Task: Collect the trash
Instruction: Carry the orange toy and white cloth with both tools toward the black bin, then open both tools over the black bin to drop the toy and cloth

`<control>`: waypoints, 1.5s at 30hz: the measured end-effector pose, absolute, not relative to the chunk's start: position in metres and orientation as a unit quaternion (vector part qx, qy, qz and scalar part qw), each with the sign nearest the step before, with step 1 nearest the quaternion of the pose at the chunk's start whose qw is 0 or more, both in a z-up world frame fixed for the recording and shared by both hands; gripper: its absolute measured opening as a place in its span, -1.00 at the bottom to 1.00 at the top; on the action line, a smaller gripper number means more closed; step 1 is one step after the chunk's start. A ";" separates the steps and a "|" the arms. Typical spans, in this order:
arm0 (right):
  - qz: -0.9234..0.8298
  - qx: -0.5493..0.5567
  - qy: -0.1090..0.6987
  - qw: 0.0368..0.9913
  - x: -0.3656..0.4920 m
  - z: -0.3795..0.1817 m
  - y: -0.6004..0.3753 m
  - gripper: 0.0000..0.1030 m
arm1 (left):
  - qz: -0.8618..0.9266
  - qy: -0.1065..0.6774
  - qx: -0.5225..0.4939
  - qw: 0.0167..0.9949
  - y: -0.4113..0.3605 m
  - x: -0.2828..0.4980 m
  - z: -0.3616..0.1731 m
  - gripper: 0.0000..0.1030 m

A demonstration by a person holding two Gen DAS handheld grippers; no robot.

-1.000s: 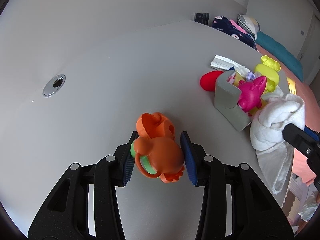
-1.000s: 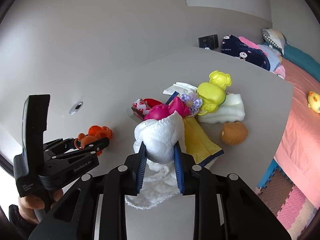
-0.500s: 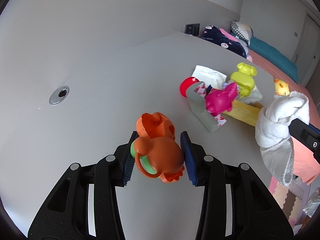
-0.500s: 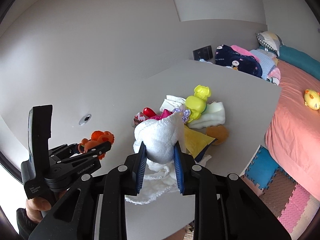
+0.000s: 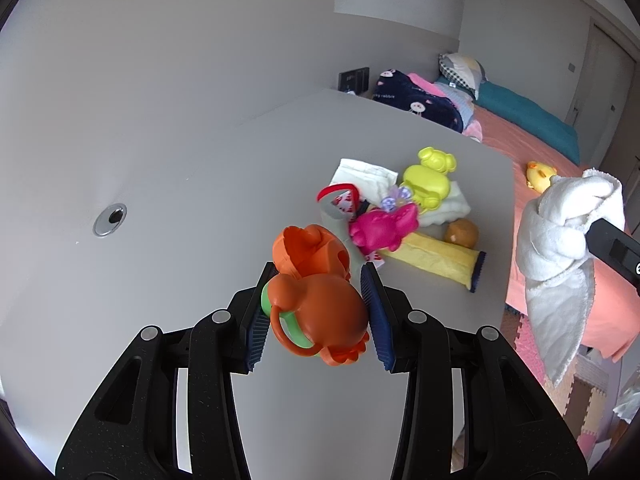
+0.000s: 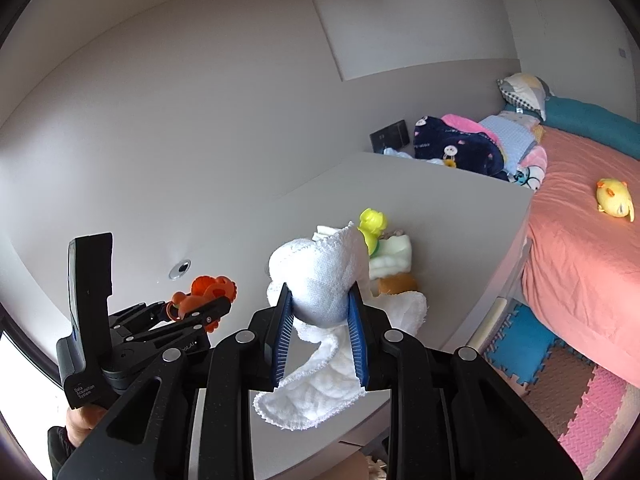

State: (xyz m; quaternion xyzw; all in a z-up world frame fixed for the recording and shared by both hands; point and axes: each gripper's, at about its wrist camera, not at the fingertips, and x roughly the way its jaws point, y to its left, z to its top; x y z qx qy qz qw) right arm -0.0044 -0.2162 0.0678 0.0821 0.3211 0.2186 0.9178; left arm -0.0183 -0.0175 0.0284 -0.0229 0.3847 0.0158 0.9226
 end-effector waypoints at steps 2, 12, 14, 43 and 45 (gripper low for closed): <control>0.215 0.084 0.317 0.920 -0.007 0.071 -0.223 -0.46 | 0.009 0.382 -0.021 0.924 -0.024 -0.019 0.031 -0.18; 0.177 0.098 0.307 0.930 -0.020 0.075 -0.270 -0.45 | -0.043 0.380 0.002 0.924 -0.080 -0.015 0.036 -0.18; 0.167 0.101 0.308 0.931 -0.022 0.072 -0.281 -0.45 | -0.055 0.381 0.007 0.923 -0.092 -0.014 0.035 -0.18; 0.017 0.138 0.346 0.928 -0.036 0.024 -0.407 -0.10 | -0.212 0.440 0.092 0.868 -0.256 -0.010 -0.023 0.11; -0.006 0.123 0.340 0.932 -0.036 0.022 -0.408 0.24 | -0.210 0.442 0.091 0.868 -0.256 -0.010 -0.025 0.89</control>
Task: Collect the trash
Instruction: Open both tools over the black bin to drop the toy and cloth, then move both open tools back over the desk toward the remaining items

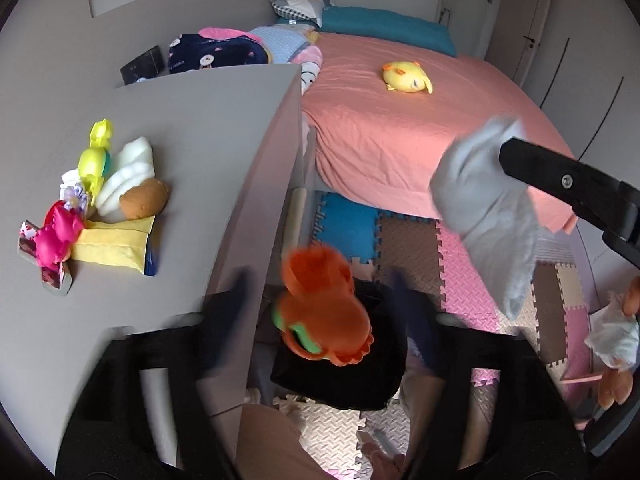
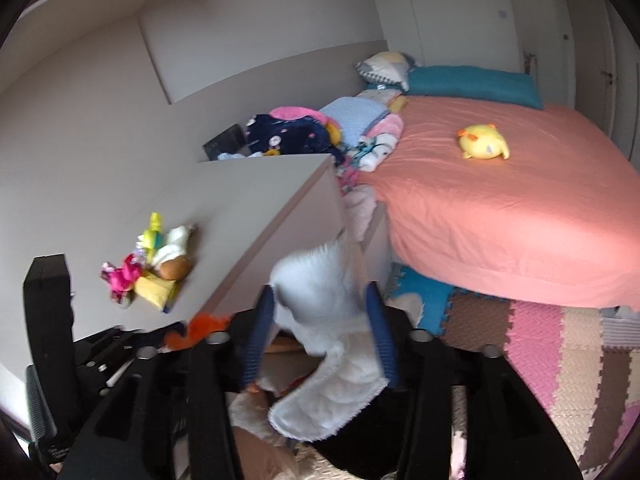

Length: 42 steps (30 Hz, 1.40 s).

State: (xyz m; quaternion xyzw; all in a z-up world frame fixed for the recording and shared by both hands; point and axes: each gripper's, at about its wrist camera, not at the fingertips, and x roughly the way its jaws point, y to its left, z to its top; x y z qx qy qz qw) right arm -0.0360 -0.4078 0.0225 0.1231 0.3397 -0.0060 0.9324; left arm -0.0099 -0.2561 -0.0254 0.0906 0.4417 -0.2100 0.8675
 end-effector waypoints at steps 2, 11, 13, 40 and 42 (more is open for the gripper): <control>-0.014 0.112 0.337 0.935 -0.036 0.022 -0.409 0.35 | -0.202 0.426 0.089 0.877 -0.253 -0.012 -0.022 0.88; -0.012 0.129 0.334 0.934 -0.031 0.018 -0.411 0.54 | -0.194 0.439 0.074 0.874 -0.244 -0.004 -0.025 0.87; -0.013 0.134 0.324 0.937 -0.033 0.020 -0.411 0.63 | -0.193 0.441 0.072 0.873 -0.241 -0.006 -0.026 0.88; 0.051 0.100 0.331 0.937 0.014 0.016 -0.337 0.71 | -0.105 0.450 0.029 0.886 -0.142 0.019 -0.024 0.88; 0.062 0.105 0.337 0.934 0.021 0.015 -0.331 0.71 | -0.095 0.452 0.024 0.887 -0.129 0.022 -0.025 0.88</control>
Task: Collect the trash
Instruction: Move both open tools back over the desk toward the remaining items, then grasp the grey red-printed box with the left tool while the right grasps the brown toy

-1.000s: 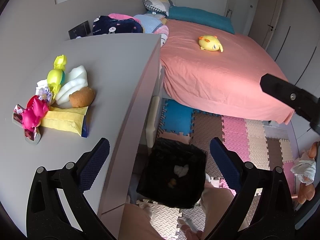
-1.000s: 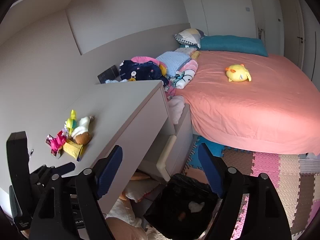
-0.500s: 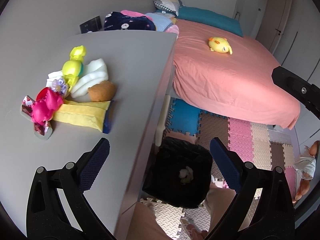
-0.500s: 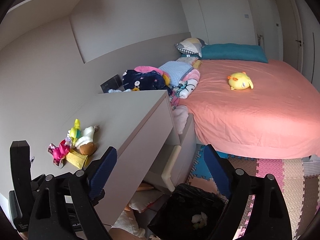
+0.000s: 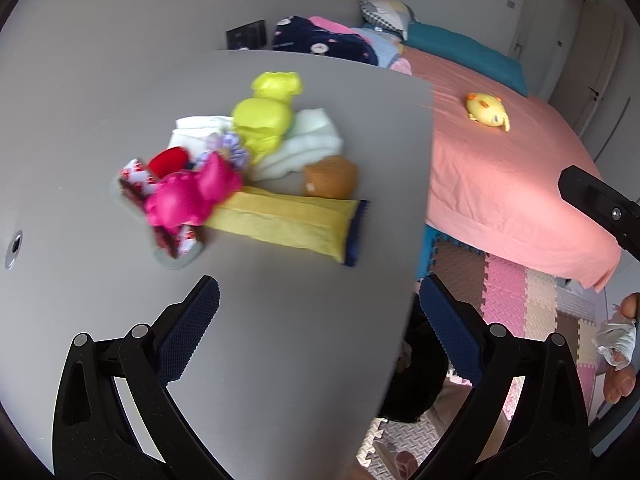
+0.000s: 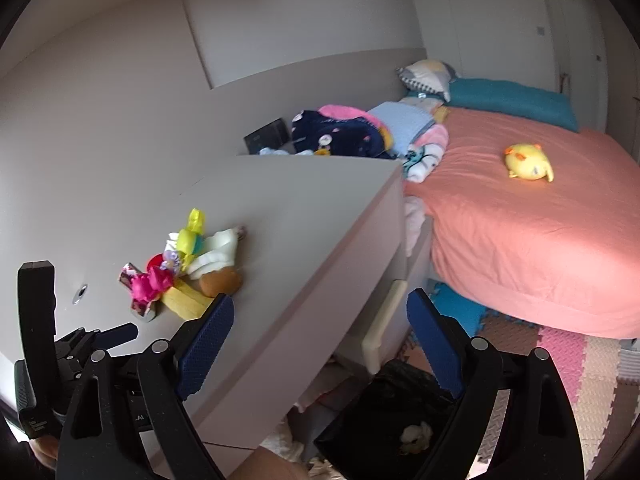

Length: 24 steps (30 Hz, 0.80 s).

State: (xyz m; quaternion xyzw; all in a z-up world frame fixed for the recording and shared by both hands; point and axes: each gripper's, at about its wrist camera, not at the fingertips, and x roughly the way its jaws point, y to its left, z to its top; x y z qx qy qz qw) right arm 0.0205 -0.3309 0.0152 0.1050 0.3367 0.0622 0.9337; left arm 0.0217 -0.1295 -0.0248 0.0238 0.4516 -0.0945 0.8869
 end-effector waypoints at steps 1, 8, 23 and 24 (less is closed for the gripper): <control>0.068 0.107 0.338 0.933 0.024 0.014 -0.327 0.71 | -0.090 0.452 0.021 0.887 -0.123 0.023 -0.025 0.88; 0.094 0.108 0.355 0.924 0.045 0.007 -0.301 0.71 | -0.053 0.459 0.002 0.887 -0.080 0.035 -0.032 0.88; 0.131 0.083 0.382 0.911 0.080 -0.012 -0.255 0.71 | -0.016 0.457 -0.005 0.889 -0.040 0.070 -0.049 0.83; 0.135 0.084 0.384 0.910 0.082 -0.013 -0.253 0.71 | -0.015 0.457 -0.006 0.890 -0.037 0.072 -0.050 0.76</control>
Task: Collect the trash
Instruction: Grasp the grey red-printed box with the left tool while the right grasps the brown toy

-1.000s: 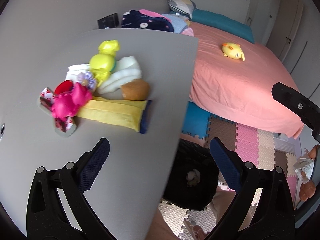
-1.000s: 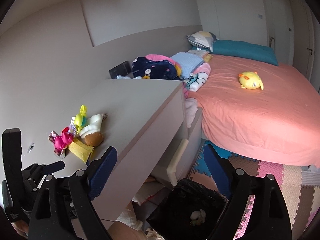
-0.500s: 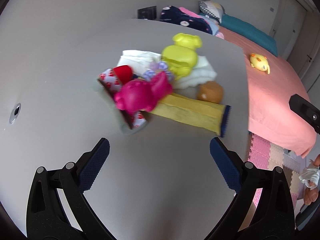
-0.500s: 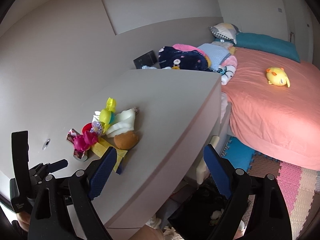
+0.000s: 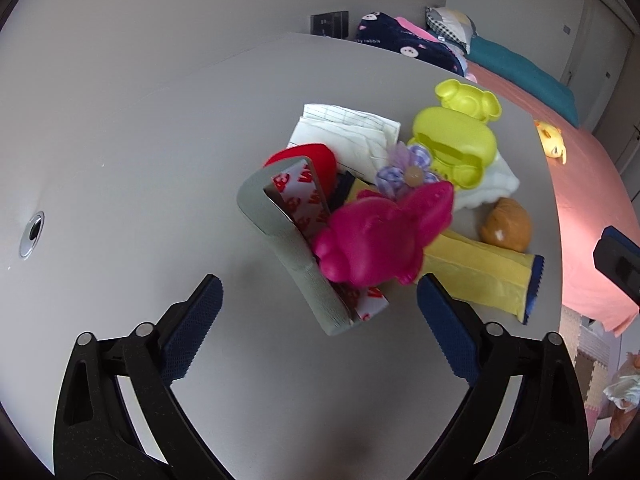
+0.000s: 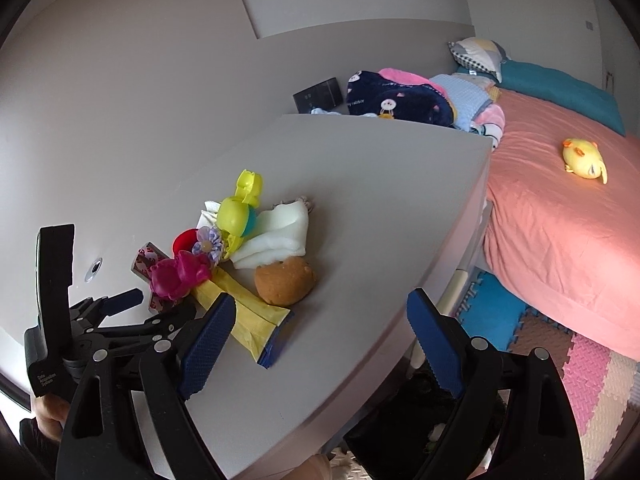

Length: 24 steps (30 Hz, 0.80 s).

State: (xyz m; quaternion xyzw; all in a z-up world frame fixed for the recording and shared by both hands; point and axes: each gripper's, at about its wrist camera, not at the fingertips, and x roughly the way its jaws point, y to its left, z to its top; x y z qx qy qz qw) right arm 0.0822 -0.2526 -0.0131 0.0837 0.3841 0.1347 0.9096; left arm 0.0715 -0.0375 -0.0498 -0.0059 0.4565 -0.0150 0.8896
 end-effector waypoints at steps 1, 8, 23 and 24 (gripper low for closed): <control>0.136 0.083 0.386 0.909 0.085 -0.014 -0.251 0.71 | -0.015 0.456 -0.005 0.890 -0.036 0.072 -0.050 0.70; 0.151 0.083 0.397 0.902 0.100 -0.023 -0.232 0.70 | -0.007 0.452 0.009 0.892 -0.024 0.069 -0.054 0.33; 0.159 0.108 0.427 0.884 0.130 -0.042 -0.217 0.37 | 0.070 0.384 0.055 0.919 0.007 0.058 -0.035 -0.39; 0.160 0.110 0.430 0.882 0.133 -0.044 -0.217 0.35 | 0.067 0.386 0.050 0.919 0.009 0.059 -0.035 -0.39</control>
